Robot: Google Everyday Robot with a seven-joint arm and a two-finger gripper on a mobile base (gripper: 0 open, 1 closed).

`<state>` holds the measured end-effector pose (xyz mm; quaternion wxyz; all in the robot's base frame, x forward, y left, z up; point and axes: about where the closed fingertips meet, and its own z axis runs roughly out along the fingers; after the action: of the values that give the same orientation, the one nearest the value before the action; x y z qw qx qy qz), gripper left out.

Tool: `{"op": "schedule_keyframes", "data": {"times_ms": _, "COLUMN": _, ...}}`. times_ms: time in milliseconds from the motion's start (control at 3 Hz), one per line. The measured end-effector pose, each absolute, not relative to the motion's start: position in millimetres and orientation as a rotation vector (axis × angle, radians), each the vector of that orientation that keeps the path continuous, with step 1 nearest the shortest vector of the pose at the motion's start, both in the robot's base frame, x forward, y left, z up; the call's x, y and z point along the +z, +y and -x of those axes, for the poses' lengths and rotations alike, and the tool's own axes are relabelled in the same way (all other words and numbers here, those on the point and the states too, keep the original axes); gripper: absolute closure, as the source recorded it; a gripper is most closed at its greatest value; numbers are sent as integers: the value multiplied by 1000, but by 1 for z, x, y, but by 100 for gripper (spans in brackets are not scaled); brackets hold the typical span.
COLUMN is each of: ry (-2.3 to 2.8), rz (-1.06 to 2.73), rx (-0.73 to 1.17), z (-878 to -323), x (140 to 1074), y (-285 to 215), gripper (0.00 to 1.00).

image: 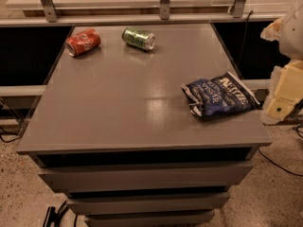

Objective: Place green can upright

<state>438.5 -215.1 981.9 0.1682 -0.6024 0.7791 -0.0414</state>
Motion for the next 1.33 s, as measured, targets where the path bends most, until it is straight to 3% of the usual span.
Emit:
{"op": "schedule_keyframes", "data": {"times_ms": 667, "ry": 2181, "rz": 1762, "rx": -122, "z": -478, "x": 976, "y": -177, "gripper": 0}}
{"op": "schedule_keyframes", "data": {"times_ms": 1333, "ry": 2151, "rz": 1775, "rx": -86, "z": -584, "x": 956, "y": -81, "gripper": 0}}
